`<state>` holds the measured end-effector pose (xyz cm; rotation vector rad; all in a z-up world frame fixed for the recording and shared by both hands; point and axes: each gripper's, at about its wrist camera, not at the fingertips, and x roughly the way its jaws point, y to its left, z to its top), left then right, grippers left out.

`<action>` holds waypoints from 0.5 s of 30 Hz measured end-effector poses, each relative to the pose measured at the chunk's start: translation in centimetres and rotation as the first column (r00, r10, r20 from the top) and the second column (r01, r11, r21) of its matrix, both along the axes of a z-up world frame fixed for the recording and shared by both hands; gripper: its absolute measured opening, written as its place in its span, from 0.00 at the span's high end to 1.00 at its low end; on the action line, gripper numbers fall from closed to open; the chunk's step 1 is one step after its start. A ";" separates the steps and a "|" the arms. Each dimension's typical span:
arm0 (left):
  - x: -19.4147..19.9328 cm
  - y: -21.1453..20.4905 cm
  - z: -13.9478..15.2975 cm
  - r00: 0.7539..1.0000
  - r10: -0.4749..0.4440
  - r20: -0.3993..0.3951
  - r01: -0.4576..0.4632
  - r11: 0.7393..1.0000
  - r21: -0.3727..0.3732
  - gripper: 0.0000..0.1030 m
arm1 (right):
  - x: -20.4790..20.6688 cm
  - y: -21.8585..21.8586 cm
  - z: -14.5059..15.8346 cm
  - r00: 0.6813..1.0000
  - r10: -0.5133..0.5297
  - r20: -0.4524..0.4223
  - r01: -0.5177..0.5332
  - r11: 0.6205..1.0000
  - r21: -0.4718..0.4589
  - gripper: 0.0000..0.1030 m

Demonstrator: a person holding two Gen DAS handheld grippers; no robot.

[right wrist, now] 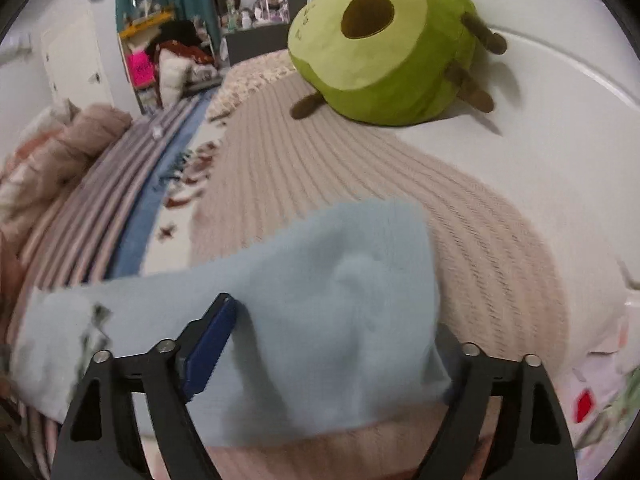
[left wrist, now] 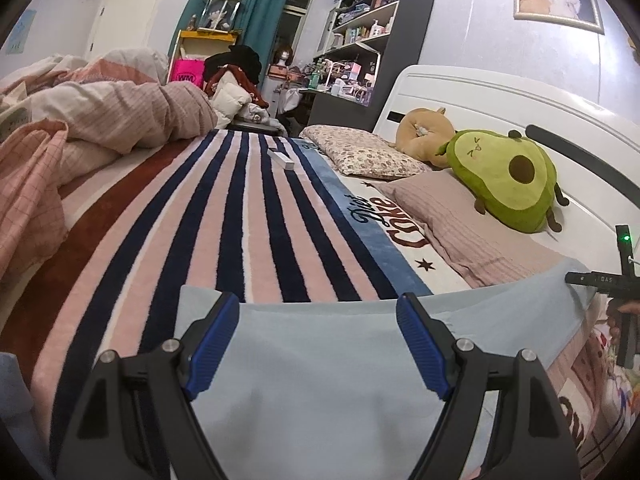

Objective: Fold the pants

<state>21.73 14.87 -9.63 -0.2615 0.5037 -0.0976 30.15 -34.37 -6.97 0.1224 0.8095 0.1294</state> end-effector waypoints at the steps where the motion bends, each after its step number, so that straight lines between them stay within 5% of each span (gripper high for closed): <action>1: 0.0 0.0 0.0 1.000 -0.002 0.000 0.002 1.000 -0.006 0.25 | 0.3 0.5 -0.1 1.000 0.005 0.009 -0.005 1.000 -0.014 0.26; 5: 0.0 0.0 0.0 1.000 0.011 0.006 -0.011 1.000 0.017 0.25 | 1.6 3.2 -0.9 0.996 0.067 0.054 -0.060 0.992 -0.110 0.59; 6: 0.0 0.0 0.0 1.000 0.016 0.005 -0.016 1.000 0.021 0.25 | 1.8 3.7 -0.8 0.995 0.082 0.060 -0.076 0.992 -0.104 0.74; 11: -0.1 0.3 -0.1 1.000 0.021 0.005 -0.021 1.000 0.009 0.25 | 0.6 5.5 1.1 0.981 0.106 0.160 -0.065 0.968 -0.241 0.81; 15: -0.7 0.5 0.5 0.999 0.016 0.034 -0.016 1.000 0.002 0.25 | -0.3 3.7 3.3 0.980 0.065 0.187 -0.021 0.973 -0.232 0.81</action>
